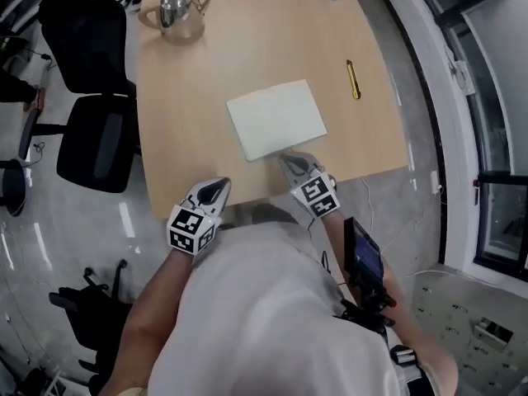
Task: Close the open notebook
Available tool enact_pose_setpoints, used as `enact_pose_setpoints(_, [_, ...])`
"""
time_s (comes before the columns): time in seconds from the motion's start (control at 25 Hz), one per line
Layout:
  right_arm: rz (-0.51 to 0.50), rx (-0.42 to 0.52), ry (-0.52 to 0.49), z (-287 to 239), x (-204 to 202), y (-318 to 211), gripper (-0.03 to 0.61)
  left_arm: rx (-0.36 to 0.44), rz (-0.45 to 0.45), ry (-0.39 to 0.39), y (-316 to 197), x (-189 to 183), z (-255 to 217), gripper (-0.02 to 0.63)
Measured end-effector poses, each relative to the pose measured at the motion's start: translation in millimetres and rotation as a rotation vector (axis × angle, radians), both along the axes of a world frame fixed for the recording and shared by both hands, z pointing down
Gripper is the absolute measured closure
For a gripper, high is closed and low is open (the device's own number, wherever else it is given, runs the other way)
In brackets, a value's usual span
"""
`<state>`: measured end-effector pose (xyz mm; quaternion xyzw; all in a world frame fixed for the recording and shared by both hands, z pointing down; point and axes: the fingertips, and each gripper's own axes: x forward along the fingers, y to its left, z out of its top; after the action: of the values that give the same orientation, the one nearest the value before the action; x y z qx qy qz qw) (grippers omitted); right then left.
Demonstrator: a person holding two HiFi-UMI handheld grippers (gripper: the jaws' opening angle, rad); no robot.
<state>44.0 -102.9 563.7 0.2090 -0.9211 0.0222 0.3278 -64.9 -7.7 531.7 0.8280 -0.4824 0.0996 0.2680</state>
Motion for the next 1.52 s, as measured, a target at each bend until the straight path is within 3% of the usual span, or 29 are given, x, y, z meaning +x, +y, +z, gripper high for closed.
enact_pose_setpoints(0.12, [-0.118,0.012,0.111,16,6,10,0.563,-0.026,-0.041,0.014,6,13,1,0.609])
enact_pose_setpoints(0.28, [-0.277,0.103,0.240,37,-6,6,0.563,-0.019,-0.070,0.014,-3,7,0,0.609])
enact_pose_setpoints(0.52, [-0.522,0.213,0.372,59,-31,17,0.563,-0.039,-0.151,0.023,3,5,2,0.609])
enact_pose_setpoints(0.68, [-0.614,0.205,0.418,75,-43,26,0.561,-0.048,-0.197,0.026,7,-1,3,0.609])
enact_pose_setpoints(0.96, [-0.693,0.225,0.504,98,-57,35,0.532,-0.047,-0.283,0.028,19,-21,3,0.609])
enact_pose_setpoints(1.2, [-0.683,0.260,0.581,109,-60,33,0.507,-0.061,-0.330,0.036,32,-28,7,0.609])
enact_pose_setpoints(1.52, [-0.618,0.187,0.518,100,-62,34,0.548,-0.056,-0.324,0.032,28,-29,7,0.609])
